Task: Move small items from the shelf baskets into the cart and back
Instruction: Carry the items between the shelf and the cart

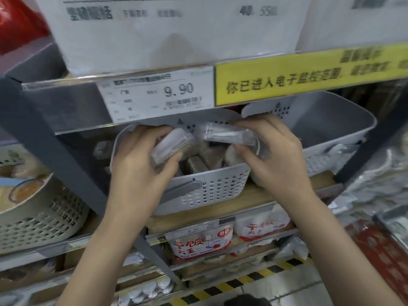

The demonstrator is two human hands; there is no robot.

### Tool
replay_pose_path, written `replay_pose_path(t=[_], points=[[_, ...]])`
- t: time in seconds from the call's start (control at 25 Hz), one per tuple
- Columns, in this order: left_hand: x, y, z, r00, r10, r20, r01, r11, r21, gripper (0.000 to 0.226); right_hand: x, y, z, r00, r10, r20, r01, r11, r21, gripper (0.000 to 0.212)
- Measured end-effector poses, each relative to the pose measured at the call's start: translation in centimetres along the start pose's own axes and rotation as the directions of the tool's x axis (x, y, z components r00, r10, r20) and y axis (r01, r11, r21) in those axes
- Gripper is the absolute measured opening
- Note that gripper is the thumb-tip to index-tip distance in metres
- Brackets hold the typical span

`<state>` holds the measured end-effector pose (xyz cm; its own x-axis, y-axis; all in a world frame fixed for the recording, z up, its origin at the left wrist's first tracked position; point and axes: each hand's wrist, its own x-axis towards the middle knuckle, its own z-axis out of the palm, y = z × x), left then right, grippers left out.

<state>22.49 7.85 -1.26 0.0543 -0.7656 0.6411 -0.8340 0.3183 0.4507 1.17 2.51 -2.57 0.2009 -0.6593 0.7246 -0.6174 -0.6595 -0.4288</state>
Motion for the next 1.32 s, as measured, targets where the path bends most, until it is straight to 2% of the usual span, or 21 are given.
replay_pose_path(t=[0.12, 0.28, 0.4, 0.56, 0.72, 0.88, 1.08, 1.2, 1.32], points=[[-0.5, 2.9, 0.9, 0.997, 0.08, 0.01, -0.078, 0.986, -0.147, 0.031, -3.0, 0.3, -3.5, 0.994, 0.042, -0.1, -0.043, 0.999, -0.005, 0.028], [-1.5, 8.5, 5.0, 0.972, 0.187, 0.143, -0.116, 0.908, -0.402, 0.031, -8.7, 2.0, -9.6, 0.952, 0.239, -0.192, -0.244, 0.97, -0.006, 0.028], [-2.7, 13.3, 10.0, 0.928, 0.267, 0.261, -0.096, 0.846, -0.524, 0.03, -13.8, 4.1, -14.9, 0.877, 0.398, -0.27, -0.423, 0.905, -0.04, 0.032], [-5.2, 21.5, 17.7, 0.847, 0.344, 0.405, -0.018, 0.78, -0.626, 0.029, -21.5, 6.9, -22.8, 0.726, 0.575, -0.377, -0.637, 0.77, -0.052, 0.035], [-8.2, 29.1, 25.3, 0.746, 0.371, 0.554, 0.101, 0.758, -0.644, 0.029, -28.9, 10.0, -29.7, 0.539, 0.693, -0.479, -0.803, 0.594, -0.046, 0.048], [-11.1, 34.4, 31.0, 0.65, 0.37, 0.664, 0.206, 0.755, -0.622, 0.035, -34.9, 13.6, -33.7, 0.407, 0.782, -0.472, -0.894, 0.447, -0.031, 0.048], [-11.9, 37.1, 37.0, 0.528, 0.348, 0.774, 0.246, 0.81, -0.532, 0.032, -37.8, 17.9, -35.0, 0.305, 0.857, -0.416, -0.935, 0.352, 0.039, 0.04], [-10.4, 38.7, 41.5, 0.48, 0.301, 0.824, 0.299, 0.827, -0.475, 0.032, -38.0, 21.7, -35.4, 0.245, 0.901, -0.357, -0.948, 0.3, 0.109, 0.03], [-8.8, 40.8, 48.3, 0.431, 0.245, 0.868, 0.359, 0.836, -0.414, 0.026, -38.3, 26.2, -36.4, 0.18, 0.915, -0.361, -0.958, 0.246, 0.147, 0.026]])
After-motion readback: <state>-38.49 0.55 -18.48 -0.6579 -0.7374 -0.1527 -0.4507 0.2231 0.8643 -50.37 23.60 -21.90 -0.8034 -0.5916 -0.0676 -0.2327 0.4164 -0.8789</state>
